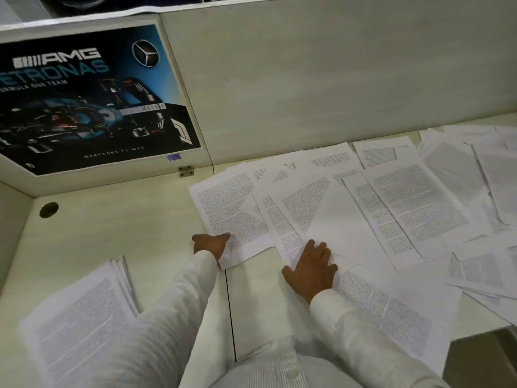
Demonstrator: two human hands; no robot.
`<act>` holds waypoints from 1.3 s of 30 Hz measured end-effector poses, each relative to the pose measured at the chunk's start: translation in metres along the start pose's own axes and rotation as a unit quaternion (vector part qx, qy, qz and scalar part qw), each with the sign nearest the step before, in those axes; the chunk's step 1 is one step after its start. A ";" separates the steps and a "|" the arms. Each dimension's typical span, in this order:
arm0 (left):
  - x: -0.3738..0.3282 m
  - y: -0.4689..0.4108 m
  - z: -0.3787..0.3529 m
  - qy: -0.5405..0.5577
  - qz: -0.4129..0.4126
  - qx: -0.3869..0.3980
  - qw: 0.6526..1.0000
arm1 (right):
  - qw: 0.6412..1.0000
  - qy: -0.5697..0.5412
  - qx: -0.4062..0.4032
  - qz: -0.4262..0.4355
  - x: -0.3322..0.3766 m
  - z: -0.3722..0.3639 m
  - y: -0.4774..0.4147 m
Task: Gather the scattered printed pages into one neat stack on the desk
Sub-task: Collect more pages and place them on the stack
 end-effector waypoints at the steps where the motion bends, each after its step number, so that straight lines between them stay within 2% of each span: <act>1: -0.001 -0.001 -0.003 0.023 0.002 0.007 1.000 | 1.000 0.003 -0.001 0.002 0.000 0.001 -0.001; 4: 0.001 -0.008 -0.013 0.049 -0.009 0.028 0.998 | 1.000 0.013 -0.012 0.004 -0.001 0.001 -0.006; 8: 0.003 -0.005 -0.017 0.058 -0.041 0.014 0.997 | 0.999 0.032 -0.042 -0.002 -0.004 0.000 -0.013; 12: 0.000 0.002 -0.017 0.092 -0.085 0.036 0.991 | 0.998 0.006 -0.068 0.013 -0.010 0.005 -0.020; 14: -0.005 0.005 -0.018 0.100 -0.100 0.056 0.988 | 0.995 -0.044 -0.089 0.028 -0.018 0.012 -0.025; 16: -0.011 0.006 -0.022 0.105 -0.099 0.074 0.987 | 0.986 -0.139 -0.087 0.029 -0.029 0.018 -0.033; 20: -0.024 0.004 -0.036 0.109 -0.068 0.125 0.984 | 0.944 -0.327 -0.037 0.010 -0.055 0.024 -0.044; 23: -0.038 0.001 -0.051 0.116 -0.058 0.142 0.981 | 0.928 -0.371 0.017 0.020 -0.059 0.022 -0.043; 25: -0.047 -0.002 -0.063 0.118 -0.056 0.130 0.983 | 0.943 -0.330 0.015 0.035 -0.055 0.021 -0.037; 28: -0.056 -0.006 -0.082 0.136 -0.037 0.098 0.985 | 0.974 -0.217 -0.029 0.063 -0.043 0.020 -0.027; 31: -0.062 -0.003 -0.100 0.163 -0.014 0.075 0.984 | 0.988 -0.126 -0.068 0.063 -0.029 0.016 -0.019; 35: -0.067 0.005 -0.111 0.178 -0.026 0.047 0.983 | 0.994 -0.083 -0.052 0.048 -0.016 0.001 -0.009; 39: -0.063 0.002 -0.098 0.150 -0.043 0.050 0.987 | 0.989 -0.079 -0.097 0.077 -0.013 -0.006 -0.003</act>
Point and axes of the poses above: each hand's wrist, its own y-axis away from the middle knuckle, its own z-axis out of the back of the hand, x = y × z, the point moved 4 cm from there along -y, towards the middle knuckle, and after that the axes turned 5 degrees about -z, right-handed, at the moved point
